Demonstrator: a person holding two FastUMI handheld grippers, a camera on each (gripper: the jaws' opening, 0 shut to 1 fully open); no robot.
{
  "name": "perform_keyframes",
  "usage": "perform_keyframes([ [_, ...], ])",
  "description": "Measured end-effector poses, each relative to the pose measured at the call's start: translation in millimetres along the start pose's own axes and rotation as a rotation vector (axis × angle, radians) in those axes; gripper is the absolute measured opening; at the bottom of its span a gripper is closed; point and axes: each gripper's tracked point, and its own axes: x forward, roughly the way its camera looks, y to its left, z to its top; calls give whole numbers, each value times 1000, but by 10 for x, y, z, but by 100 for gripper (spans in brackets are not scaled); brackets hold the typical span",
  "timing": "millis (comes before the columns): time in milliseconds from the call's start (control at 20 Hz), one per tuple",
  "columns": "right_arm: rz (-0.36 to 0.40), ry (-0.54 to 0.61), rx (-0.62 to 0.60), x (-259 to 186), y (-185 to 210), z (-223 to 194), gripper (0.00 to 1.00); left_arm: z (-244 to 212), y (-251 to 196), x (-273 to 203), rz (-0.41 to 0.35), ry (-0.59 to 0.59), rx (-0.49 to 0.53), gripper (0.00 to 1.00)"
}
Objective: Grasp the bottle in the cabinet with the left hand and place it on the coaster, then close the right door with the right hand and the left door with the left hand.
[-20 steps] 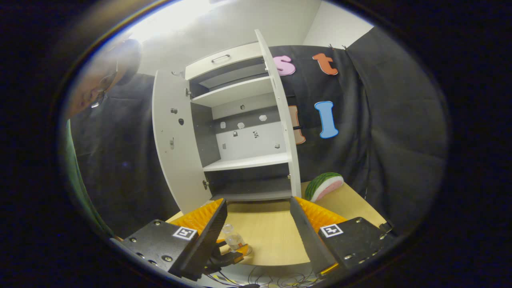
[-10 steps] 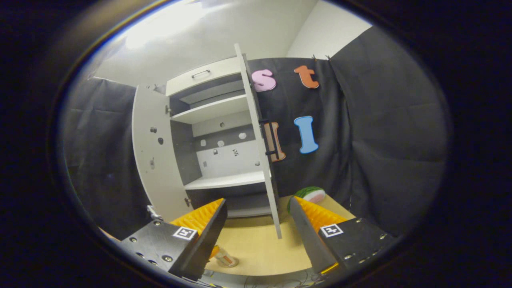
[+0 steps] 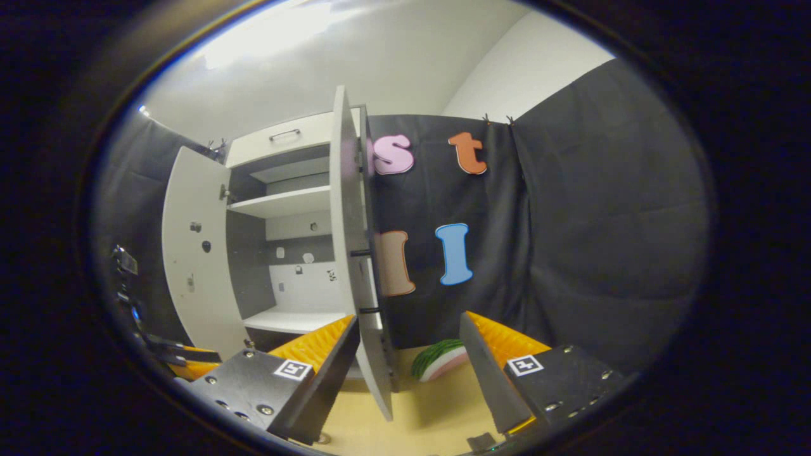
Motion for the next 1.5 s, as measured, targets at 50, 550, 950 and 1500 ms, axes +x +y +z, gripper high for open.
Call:
perform_keyframes([
  [50, -33, 4, -12, 113, -138, 23, 92, 203, 96, -57, 16, -33, 7, 97],
  [550, -124, 98, -136, 1114, -464, 31, 96, 1068, 1172, -891, 169, -188, 8, 93],
  [950, -1, -49, -188, 1533, 358, 400, 84, 860, 1775, -1379, 310, -145, 49, 96],
  [1500, 122, -38, -173, 1493, 1142, 270, 88, 1026, 2104, -1582, 387, -182, 45, 96],
])
